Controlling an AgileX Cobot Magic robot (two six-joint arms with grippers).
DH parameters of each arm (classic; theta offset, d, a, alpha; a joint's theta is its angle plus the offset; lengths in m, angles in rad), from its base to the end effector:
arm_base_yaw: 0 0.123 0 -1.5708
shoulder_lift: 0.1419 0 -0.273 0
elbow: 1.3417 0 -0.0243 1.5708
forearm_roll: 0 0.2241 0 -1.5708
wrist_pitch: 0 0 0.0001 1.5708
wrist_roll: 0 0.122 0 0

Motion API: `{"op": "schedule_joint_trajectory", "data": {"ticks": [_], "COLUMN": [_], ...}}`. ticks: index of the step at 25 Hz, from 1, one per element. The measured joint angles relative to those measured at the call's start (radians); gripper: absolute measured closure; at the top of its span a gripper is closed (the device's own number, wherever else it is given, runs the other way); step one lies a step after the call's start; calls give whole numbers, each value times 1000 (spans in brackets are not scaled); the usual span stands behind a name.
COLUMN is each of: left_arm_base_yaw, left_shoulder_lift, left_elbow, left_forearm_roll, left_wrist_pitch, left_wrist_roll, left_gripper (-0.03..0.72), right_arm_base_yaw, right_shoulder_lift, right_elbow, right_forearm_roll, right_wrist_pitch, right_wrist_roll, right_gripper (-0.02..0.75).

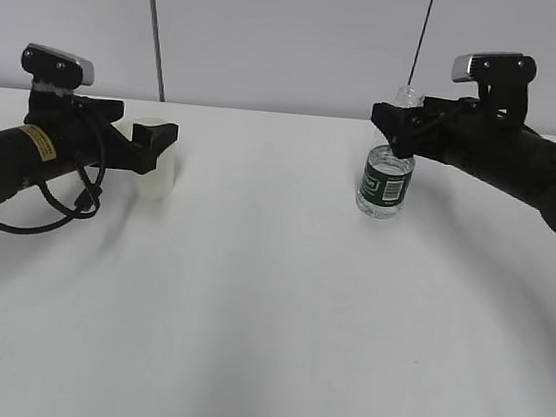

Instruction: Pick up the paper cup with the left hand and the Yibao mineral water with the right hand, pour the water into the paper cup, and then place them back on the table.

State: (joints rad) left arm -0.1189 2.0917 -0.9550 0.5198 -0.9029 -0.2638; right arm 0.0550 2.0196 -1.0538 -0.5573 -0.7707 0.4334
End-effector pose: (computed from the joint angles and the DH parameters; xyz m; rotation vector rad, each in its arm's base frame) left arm 0.4018 -0.0959 0.1317 0.4586 1.7263 -0.3876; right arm 0.4221 0.0682 0.1713 -0.3112 1.7344 0.3810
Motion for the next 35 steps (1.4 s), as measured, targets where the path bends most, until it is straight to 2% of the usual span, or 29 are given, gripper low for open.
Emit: {"op": "schedule_joint_trajectory", "data": {"ticks": [13, 24, 35], "left_arm_base_yaw": [0, 0, 0], "left_shoulder_lift": [-82, -194, -311], "left_elbow": [0, 6, 9], "left_forearm_roll": [1, 1, 1], "left_wrist_pitch": [74, 205, 457], "left_wrist_roll": [-12, -34, -106], "left_gripper": [97, 97, 113], "right_arm_base_yaw": [0, 0, 0], "right_shoulder_lift": [-81, -209, -365], "right_elbow": [0, -4, -4], "right_forearm_roll": [-5, -5, -5], "right_wrist_pitch": [46, 236, 433], "right_wrist_roll": [5, 5, 48], "right_gripper": [117, 123, 143]}}
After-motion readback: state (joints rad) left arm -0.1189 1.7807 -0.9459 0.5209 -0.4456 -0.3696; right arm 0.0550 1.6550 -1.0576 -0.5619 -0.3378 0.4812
